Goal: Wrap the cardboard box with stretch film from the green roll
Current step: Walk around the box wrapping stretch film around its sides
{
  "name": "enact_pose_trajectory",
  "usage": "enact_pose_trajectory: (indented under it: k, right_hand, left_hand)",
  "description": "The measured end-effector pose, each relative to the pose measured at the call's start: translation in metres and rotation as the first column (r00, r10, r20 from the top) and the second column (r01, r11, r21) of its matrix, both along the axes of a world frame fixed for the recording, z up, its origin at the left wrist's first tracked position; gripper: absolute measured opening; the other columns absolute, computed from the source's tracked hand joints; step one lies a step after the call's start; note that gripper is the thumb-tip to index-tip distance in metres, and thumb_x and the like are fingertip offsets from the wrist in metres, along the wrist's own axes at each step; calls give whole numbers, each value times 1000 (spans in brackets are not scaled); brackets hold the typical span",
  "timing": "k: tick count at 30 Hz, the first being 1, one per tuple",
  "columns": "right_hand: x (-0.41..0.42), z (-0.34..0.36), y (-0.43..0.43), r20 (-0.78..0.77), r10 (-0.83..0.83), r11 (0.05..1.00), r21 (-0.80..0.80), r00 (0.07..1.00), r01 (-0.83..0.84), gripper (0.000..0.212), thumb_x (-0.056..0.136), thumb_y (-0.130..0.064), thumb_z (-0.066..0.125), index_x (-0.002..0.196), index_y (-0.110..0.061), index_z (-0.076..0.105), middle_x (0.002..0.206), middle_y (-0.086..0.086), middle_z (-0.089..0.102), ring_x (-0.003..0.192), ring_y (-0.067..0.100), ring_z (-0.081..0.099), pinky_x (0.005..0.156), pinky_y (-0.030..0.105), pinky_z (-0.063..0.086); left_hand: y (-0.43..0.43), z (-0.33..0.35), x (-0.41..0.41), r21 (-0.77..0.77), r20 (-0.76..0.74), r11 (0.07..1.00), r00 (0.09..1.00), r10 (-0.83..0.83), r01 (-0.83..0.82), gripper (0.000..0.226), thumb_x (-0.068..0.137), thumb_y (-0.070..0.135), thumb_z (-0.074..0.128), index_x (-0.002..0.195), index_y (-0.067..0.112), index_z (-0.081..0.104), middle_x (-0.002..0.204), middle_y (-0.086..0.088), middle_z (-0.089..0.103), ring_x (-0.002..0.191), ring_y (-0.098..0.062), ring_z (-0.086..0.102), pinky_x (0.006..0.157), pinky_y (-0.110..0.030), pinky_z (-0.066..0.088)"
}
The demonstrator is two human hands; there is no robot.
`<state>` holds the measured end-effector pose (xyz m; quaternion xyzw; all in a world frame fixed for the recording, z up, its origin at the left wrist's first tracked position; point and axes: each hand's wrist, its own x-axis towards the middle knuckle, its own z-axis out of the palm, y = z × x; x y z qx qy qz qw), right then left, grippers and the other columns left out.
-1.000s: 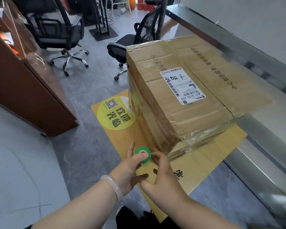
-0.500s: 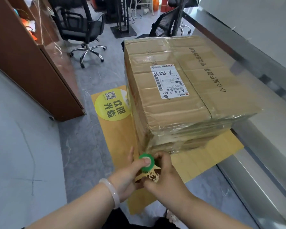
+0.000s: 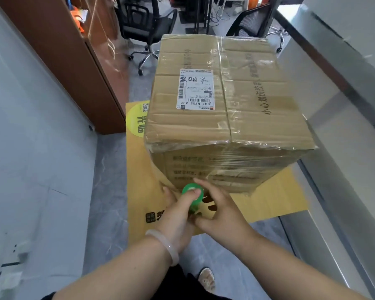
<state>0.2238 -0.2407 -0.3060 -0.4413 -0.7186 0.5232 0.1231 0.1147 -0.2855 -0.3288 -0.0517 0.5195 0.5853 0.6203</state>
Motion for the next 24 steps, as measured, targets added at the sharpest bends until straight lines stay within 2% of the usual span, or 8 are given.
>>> enact_pose_trajectory:
  k: [3,7,10,12,15,18,21,24]
  right_hand:
    - [10,2,7,-58,-37,998,-49,998,34,57,67,-20,72,114,-44,50,126,-21,51,115,-5,50,91,20,45]
    - [24,9,17,-90,-97,988,-131,991,85,54,66,-9,69,105,-39,46,118,-13,60,112,3,56,91,33,51]
    - [32,12,27,-30,28,997,-69,999,-30,74,67,-13,69,122,-54,42,125,-20,50,117,-6,48,94,15,43]
    - [40,11,38,12,104,994,-31,994,-104,67,68,-17,70,123,-48,46,124,-20,46,116,-4,46,90,8,39]
    - [54,6,51,-7,128,988,-90,992,-128,54,65,-25,72,108,-43,47,127,-18,50,116,-3,48,93,19,43]
    - [70,-1,69,-30,182,976,-119,983,-184,56,62,-27,75,100,-50,41,114,-12,61,105,7,58,88,27,49]
    - [88,2,89,27,389,910,-165,921,-380,79,69,-28,74,125,-61,29,133,-16,45,118,8,50,94,21,45]
    - [107,5,110,76,521,853,-85,850,-515,83,71,-32,73,139,-45,28,140,-9,34,132,11,37,110,30,36]
  left_hand:
    - [7,5,15,0,17,996,996,90,-90,128,48,34,86,149,61,12,145,-11,52,118,-30,64,105,-57,47]
    - [15,14,43,-41,-8,983,984,177,-177,133,51,32,82,150,60,-3,134,-9,59,110,-24,66,102,-51,50]
    - [19,10,52,-43,19,982,982,187,-186,138,54,32,84,150,57,-12,144,-8,54,120,-25,62,106,-55,46]
    - [24,7,60,-50,1,979,980,199,-199,129,68,28,83,150,57,-13,148,-9,46,118,-26,61,105,-55,46]
    - [32,6,77,-60,-55,964,965,257,-260,136,55,34,84,154,53,-8,137,-12,53,107,-26,67,101,-51,50]
    - [46,10,100,-65,-77,911,912,402,-407,115,80,22,76,156,46,-7,134,-15,56,111,-30,65,104,-52,47]
    - [62,12,129,-110,-100,819,826,554,-563,98,91,19,67,156,48,0,149,-14,46,122,-33,58,108,-54,43]
    - [72,12,153,-86,-73,764,769,635,-639,104,87,18,72,155,52,0,149,-18,45,124,-37,57,108,-57,42]
